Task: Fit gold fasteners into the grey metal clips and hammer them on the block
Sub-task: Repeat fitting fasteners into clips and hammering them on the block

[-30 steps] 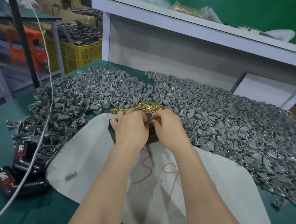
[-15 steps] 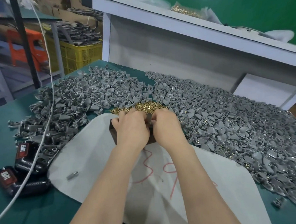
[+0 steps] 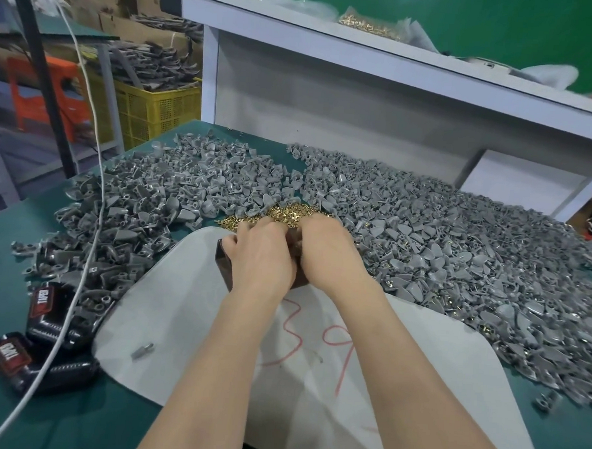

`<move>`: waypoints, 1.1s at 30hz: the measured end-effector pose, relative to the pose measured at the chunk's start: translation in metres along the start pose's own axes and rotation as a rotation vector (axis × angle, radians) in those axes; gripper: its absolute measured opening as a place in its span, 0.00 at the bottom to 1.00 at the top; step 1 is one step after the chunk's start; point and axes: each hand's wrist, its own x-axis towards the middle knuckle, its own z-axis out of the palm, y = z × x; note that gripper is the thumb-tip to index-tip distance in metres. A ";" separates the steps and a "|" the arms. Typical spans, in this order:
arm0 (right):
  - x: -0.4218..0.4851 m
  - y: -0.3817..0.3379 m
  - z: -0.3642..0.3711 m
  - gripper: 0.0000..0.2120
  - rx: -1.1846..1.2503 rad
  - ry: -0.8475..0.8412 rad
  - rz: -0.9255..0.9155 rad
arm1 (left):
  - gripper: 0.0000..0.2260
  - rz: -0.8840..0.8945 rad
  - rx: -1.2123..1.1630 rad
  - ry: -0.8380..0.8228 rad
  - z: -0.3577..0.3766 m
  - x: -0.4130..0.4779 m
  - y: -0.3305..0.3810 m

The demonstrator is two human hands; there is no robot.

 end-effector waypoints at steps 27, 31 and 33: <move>-0.037 0.063 0.008 0.09 0.597 -0.048 0.588 | 0.05 -0.025 -0.092 0.024 0.001 0.000 -0.001; -0.040 0.059 -0.007 0.14 0.482 0.162 0.422 | 0.06 -0.009 -0.055 0.033 0.001 0.000 -0.001; -0.042 0.051 -0.017 0.15 0.435 0.350 0.342 | 0.06 -0.006 -0.046 0.028 0.002 0.000 -0.001</move>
